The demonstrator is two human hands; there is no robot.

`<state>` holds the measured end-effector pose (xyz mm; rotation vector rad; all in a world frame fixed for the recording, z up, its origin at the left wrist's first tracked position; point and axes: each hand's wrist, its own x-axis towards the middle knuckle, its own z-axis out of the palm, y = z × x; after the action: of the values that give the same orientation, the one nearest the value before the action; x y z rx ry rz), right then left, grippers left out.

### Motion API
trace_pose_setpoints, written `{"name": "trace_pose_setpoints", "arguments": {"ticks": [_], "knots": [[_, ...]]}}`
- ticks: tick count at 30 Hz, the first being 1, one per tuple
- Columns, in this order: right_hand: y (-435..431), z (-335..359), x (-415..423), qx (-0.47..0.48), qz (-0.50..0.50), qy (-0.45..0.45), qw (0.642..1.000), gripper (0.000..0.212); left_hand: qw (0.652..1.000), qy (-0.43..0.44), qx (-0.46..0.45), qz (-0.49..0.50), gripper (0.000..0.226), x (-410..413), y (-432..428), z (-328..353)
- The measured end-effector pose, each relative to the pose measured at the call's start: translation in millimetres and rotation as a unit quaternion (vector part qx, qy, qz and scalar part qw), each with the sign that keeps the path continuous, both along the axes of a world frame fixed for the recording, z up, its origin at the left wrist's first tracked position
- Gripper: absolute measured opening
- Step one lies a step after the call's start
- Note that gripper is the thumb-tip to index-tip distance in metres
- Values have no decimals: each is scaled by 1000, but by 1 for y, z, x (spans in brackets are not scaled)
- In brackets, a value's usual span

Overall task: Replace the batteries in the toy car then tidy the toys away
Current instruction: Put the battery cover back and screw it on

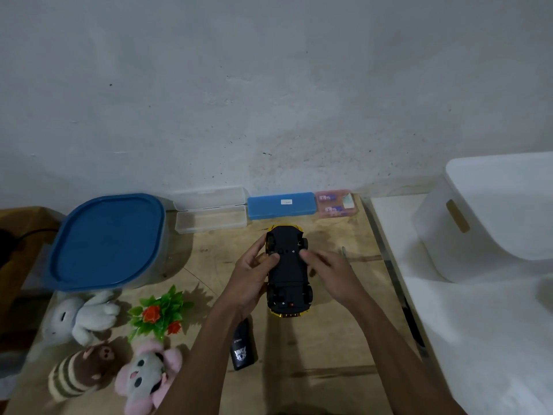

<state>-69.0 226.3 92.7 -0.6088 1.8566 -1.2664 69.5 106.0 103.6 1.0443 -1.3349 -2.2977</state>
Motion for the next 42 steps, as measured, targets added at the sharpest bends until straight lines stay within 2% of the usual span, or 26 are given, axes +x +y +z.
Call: {"name": "trace_pose_setpoints", "arguments": {"ticks": [2,4,7,9,12,15,18,20,23,26,28,42], "knots": [[9,-18,-8,25,-111,20,993,37,1000,-1,1,2,48,-2,2,0],[20,-43,-19,135,-160,130,969,39,1000,0,0,6,49,-4,3,0],[32,-69,-26,307,-104,245,914,43,1000,6,-3,8,51,-5,3,3],[34,-76,-27,336,-91,272,897,38,1000,9,-10,6,51,-5,3,6],[31,-81,-31,303,-112,250,913,30,1000,13,-22,11,53,-6,1,8],[26,-70,-32,193,-150,157,957,28,999,12,-38,27,52,-7,-2,10],[21,-40,-26,85,-183,95,975,28,997,9,-48,58,56,-8,-5,12],[18,-18,-21,27,-165,69,983,23,996,4,-54,73,58,-8,-8,11],[16,12,-14,-27,-63,68,995,17,995,6,-64,79,59,-7,-11,9],[13,27,-9,-16,41,113,993,11,994,3,-73,81,58,-7,-12,9],[11,28,-9,6,64,155,986,8,994,2,-74,83,58,-7,-12,8],[5,33,-6,42,65,228,971,11,993,7,-80,82,59,-3,-12,9]]}}
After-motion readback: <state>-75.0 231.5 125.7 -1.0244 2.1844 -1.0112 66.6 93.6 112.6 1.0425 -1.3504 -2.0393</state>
